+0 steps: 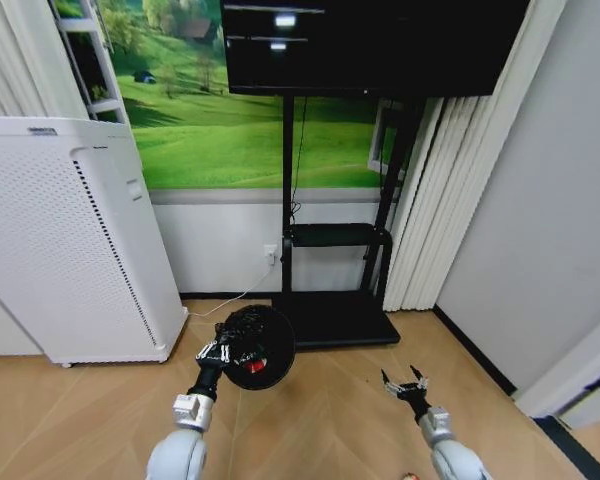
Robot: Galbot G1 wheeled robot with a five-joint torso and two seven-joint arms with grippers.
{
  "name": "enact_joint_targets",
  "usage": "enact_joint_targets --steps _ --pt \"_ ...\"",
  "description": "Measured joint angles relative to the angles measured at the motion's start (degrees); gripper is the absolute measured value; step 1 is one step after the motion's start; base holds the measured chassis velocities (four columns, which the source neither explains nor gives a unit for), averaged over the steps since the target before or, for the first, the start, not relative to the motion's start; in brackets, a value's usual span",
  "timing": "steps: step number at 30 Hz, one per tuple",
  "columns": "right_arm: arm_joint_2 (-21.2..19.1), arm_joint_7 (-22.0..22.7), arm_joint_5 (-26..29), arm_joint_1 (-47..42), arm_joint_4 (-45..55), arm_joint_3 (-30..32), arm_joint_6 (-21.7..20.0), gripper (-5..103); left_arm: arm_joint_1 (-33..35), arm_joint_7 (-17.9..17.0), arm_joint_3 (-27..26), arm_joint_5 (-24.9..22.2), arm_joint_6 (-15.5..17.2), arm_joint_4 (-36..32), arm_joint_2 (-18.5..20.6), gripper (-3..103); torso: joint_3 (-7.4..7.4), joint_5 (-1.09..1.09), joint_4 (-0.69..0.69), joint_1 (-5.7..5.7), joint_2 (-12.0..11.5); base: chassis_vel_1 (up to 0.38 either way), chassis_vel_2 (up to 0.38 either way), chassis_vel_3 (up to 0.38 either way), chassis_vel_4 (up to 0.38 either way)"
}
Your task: Pick up the trash bin and place the garbage on the floor into it.
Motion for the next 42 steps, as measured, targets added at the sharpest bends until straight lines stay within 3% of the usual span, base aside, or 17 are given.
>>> enact_joint_targets --steps 8,21,32,42 --pt "-4.39 1.16 -4.53 -0.17 -5.26 -2.24 -2.87 100 1.25 -0.35 -0.15 0.08 0.80 -1.02 1.58 7 -0.01 -0.02 0.01 -0.01 0.00 -0.032 -0.031 0.032 0.025" --pt "-8.50 0.09 -6.27 -7.85 -9.87 -4.07 -1.65 100 3.46 -0.49 -2.47 -0.59 1.25 -0.51 4.46 7 -0.01 -0.01 -0.01 -0.01 0.00 0.013 0.007 -0.004 -0.002" --pt "-6.44 0.21 -3.79 -7.72 -7.39 -3.92 0.76 100 2.49 -0.56 -2.29 -1.74 1.25 0.37 4.59 7 -0.01 -0.02 0.01 -0.01 0.00 0.000 0.000 0.000 0.000" --pt "-5.61 -1.42 -5.40 -6.31 -8.20 -3.72 3.99 100 2.49 -0.61 -2.33 -1.71 1.18 0.27 4.40 7 -0.01 -0.02 0.00 -0.01 0.00 0.000 0.000 0.000 0.000"
